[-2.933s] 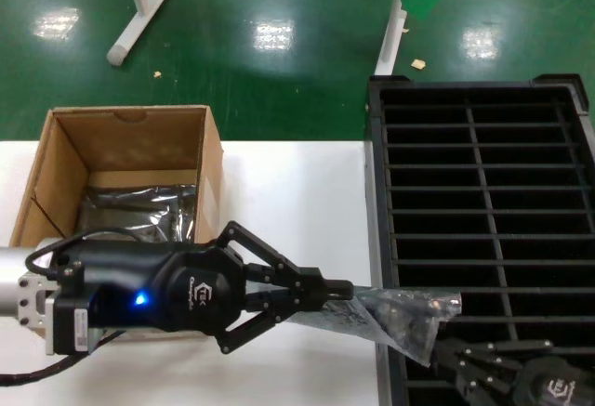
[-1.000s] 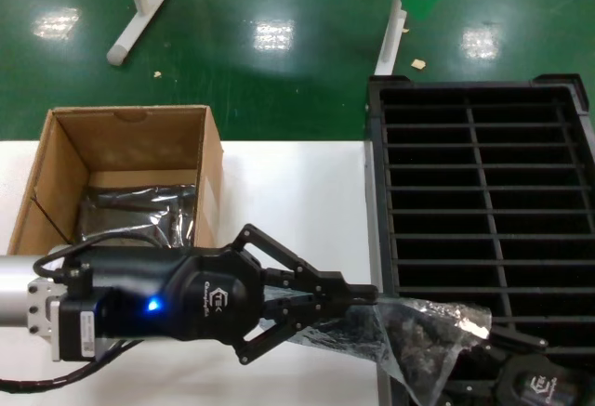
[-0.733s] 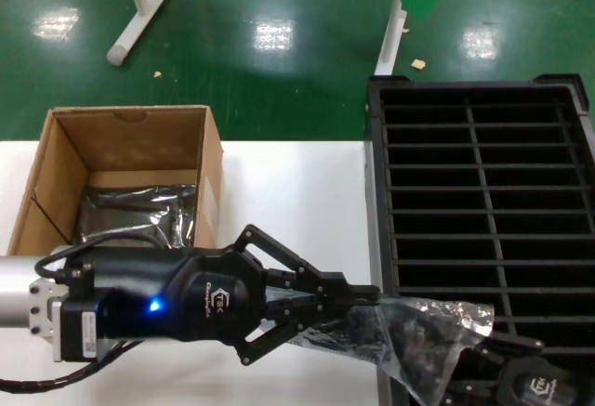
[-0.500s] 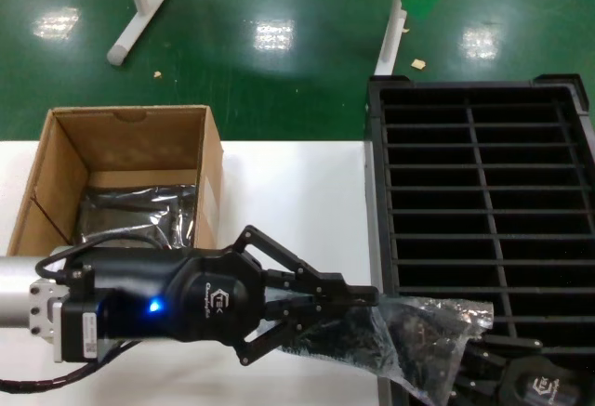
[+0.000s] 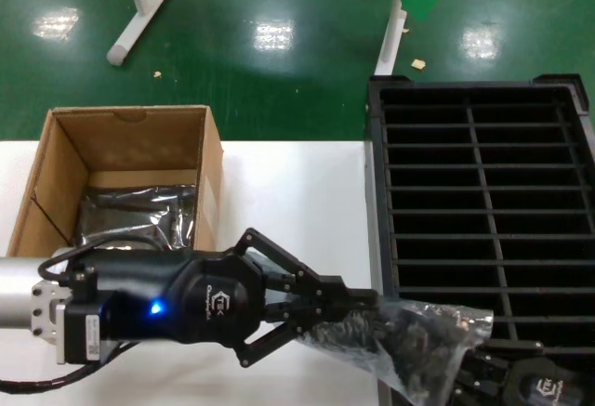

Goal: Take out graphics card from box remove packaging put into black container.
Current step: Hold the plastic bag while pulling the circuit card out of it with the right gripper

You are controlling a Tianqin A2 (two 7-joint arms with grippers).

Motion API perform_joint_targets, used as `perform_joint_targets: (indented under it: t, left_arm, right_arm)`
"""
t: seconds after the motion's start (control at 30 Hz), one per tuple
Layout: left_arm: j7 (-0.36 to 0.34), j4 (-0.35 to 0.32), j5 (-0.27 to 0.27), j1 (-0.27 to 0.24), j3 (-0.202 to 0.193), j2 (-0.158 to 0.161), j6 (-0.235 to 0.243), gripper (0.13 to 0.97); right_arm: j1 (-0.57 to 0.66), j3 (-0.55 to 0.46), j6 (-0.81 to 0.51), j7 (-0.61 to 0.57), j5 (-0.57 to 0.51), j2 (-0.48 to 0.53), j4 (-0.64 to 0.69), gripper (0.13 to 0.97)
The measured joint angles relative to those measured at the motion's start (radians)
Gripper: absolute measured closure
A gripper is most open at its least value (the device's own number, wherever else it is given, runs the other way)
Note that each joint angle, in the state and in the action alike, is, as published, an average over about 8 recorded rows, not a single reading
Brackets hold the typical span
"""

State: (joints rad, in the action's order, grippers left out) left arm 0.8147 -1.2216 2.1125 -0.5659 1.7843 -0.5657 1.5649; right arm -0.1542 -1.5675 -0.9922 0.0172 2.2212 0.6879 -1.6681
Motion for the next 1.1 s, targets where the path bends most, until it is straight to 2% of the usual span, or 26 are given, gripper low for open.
perform_joint_targets:
  t: [0.37,0.63,0.87,1.1]
  left_arm:
    - [0.031,0.055,-0.011,-0.015,0.032,-0.020,0.004,0.955]
    - [0.061,0.125,0.002,-0.055,0.060,-0.048,0.005,0.955]
    - [0.095,0.202,0.039,-0.103,0.091,-0.089,0.005,0.955]
    - [0.142,0.287,0.104,-0.149,0.152,-0.140,0.005,0.955]
  right_arm:
    - [-0.006,0.002,-0.007,0.004,0.003,0.006,-0.011,0.890]
    - [-0.010,0.004,-0.006,0.008,0.002,0.013,-0.020,0.891]
    - [-0.018,0.017,0.002,0.014,0.002,0.023,-0.029,0.891]
    - [-0.037,0.048,0.019,0.024,0.005,0.039,-0.058,0.891]
